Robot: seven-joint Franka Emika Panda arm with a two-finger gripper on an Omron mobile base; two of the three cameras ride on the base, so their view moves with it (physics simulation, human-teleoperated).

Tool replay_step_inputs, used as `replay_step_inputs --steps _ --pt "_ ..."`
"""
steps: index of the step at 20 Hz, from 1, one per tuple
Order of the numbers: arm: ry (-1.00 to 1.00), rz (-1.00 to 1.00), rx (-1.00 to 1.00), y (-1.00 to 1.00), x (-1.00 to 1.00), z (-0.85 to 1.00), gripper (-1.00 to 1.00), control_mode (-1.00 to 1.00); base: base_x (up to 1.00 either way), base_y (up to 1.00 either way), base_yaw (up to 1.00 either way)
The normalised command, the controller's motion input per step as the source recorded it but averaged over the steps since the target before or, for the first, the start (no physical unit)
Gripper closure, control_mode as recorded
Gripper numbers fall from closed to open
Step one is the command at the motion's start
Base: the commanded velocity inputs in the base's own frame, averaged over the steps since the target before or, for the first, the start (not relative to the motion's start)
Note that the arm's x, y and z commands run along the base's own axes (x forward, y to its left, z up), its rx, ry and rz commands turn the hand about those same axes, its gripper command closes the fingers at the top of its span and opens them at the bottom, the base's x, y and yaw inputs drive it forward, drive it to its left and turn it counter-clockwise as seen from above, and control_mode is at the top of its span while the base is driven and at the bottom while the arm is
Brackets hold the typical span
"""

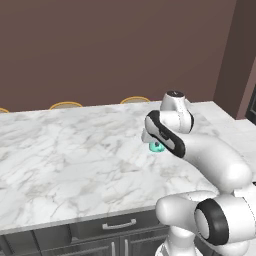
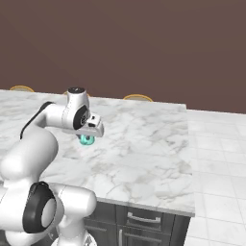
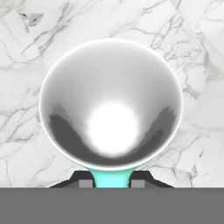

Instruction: Pick the mug and mug and place them in the sink. Then turn on the water.

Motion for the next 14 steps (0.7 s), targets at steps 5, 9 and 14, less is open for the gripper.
replay_step_inputs --steps 5,9,14 --pt "-0.03 0.00 -0.02 -0.16 -0.30 0.11 1.00 -1.00 0.00 0.00 0.00" --pt "-0.02 -0.01 -0.02 -0.09 -0.17 0.14 1.00 -1.00 0.00 0.00 0.00" --pt "0.00 -0.03 -0.01 -0.10 -0.20 0.21 1.00 -1.00 0.00 0.00 0.00"
